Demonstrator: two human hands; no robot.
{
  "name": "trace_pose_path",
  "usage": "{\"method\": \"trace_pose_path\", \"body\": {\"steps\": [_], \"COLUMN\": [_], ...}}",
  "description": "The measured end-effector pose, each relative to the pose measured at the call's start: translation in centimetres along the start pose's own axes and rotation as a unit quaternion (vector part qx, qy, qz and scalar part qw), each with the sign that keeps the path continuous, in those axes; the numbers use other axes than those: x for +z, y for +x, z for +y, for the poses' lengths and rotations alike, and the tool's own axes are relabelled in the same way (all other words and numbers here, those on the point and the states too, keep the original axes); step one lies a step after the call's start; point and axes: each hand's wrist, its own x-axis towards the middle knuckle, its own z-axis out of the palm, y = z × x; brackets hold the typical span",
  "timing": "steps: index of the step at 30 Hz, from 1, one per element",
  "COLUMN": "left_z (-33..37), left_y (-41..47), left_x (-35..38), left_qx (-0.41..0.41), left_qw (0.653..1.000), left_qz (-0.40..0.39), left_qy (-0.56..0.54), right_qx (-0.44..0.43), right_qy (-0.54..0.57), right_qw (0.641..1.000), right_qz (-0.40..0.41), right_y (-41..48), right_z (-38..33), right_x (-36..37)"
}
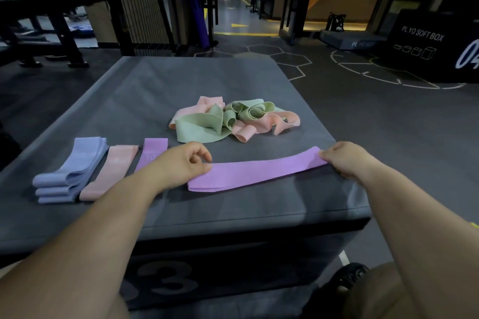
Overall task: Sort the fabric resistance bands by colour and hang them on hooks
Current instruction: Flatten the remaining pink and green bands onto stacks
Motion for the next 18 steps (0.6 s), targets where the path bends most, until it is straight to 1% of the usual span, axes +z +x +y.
{"method": "trace_pose_path", "body": {"steps": [2,6,10,16,18], "left_z": [-0.1,-0.2,-0.4,-0.9,-0.8], "left_y": [0.0,-0.3,-0.3,-0.1,-0.1], "left_x": [0.0,0.3,0.3,0.6,0.5], "left_qx": [0.009,0.008,-0.003,0.012,0.008], "left_qw": [0.999,0.995,0.991,0.983,0.979], "left_qz": [0.009,0.008,0.018,0.029,0.036], "left_qy": [0.029,0.097,0.136,0.179,0.202], "right_qx": [-0.001,-0.007,-0.008,-0.004,-0.007], "right_qy": [-0.055,-0.118,-0.140,-0.158,-0.155], "right_qw": [0.998,0.993,0.990,0.987,0.986], "right_qz": [0.003,0.007,0.018,0.032,0.053], "right_y": [-0.2,-0.3,-0.4,-0.3,-0.4], "right_z": [-0.1,0.0,0.1,0.0,-0.2], "right_x": [0.0,0.5,0.9,1.4,1.7]}}
